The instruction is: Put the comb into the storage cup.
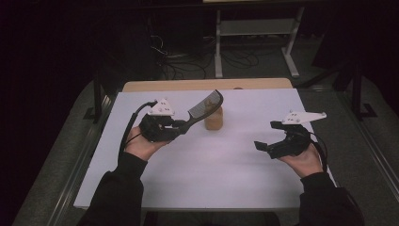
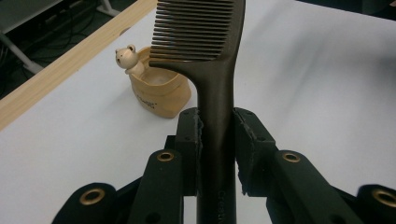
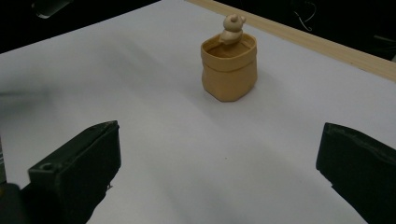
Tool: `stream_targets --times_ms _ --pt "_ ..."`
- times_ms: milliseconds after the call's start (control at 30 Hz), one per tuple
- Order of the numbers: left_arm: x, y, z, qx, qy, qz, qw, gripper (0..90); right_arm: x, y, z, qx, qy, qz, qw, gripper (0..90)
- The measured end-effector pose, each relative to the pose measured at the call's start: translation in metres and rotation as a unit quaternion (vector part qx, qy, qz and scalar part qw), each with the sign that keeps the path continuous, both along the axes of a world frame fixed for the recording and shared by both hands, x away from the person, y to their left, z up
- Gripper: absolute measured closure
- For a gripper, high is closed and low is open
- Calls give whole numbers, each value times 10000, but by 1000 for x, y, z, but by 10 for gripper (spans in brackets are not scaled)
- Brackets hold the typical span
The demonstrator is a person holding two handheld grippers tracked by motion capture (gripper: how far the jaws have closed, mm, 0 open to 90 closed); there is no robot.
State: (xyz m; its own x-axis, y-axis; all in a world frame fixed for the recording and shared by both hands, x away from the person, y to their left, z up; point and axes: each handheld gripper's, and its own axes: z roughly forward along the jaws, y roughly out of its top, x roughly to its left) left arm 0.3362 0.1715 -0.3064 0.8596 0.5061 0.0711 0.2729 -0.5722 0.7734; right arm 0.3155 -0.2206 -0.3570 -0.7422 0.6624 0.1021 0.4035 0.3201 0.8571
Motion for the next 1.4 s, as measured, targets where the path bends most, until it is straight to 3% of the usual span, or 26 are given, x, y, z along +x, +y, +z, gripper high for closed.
stream_targets --times_ms 467,900,1400 --pt "-3 -6 -2 -81 -52 1 10000 730 10 17 17 78 39 280 9996 34" --pt "-7 -15 5 -158 -215 -72 9996 730 23 35 38 135 8 461 9988 71" --pt "-8 -21 6 -233 -284 -107 9993 730 34 56 55 228 99 844 9961 125"
